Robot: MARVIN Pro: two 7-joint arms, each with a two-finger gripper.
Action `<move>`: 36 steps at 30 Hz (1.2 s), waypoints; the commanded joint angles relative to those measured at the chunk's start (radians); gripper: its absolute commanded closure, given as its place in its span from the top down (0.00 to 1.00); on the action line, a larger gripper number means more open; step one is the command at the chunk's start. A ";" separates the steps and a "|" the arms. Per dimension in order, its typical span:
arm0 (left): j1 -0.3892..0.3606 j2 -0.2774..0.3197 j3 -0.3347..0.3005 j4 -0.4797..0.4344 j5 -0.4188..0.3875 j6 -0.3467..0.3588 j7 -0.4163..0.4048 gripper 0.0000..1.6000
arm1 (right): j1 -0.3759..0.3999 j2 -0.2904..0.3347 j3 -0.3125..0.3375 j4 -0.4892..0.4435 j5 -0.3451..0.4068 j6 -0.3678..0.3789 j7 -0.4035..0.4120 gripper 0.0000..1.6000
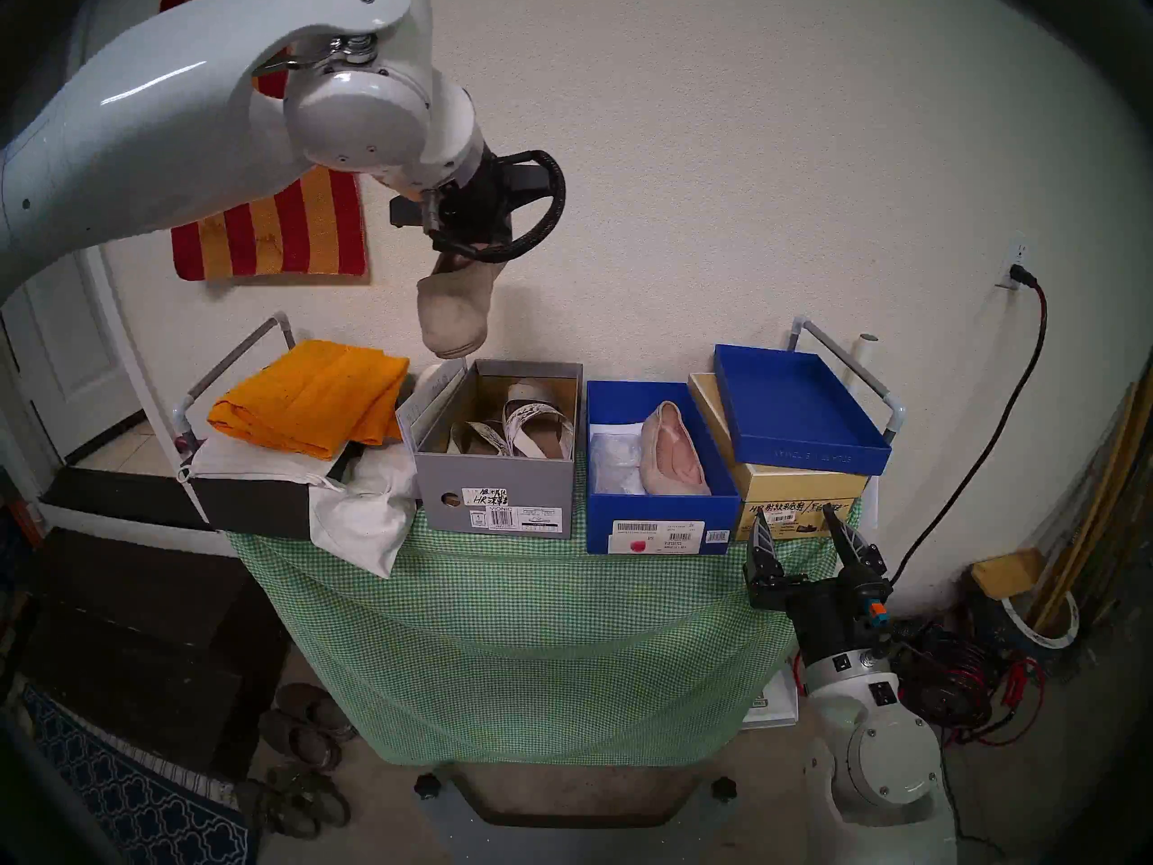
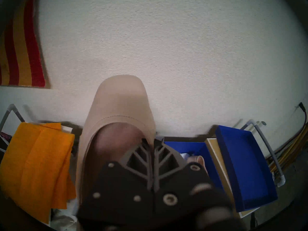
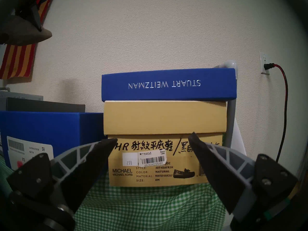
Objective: Put shoes into shoe box
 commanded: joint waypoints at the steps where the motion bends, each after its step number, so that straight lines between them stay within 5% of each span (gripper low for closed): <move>1: 0.019 -0.114 -0.026 0.023 -0.016 -0.034 -0.021 0.00 | 0.000 0.000 0.000 -0.001 0.001 0.000 0.000 1.00; 36: 0.159 -0.372 -0.028 0.206 -0.177 -0.142 -0.064 0.00 | -0.001 0.000 0.000 -0.001 0.001 0.000 0.000 1.00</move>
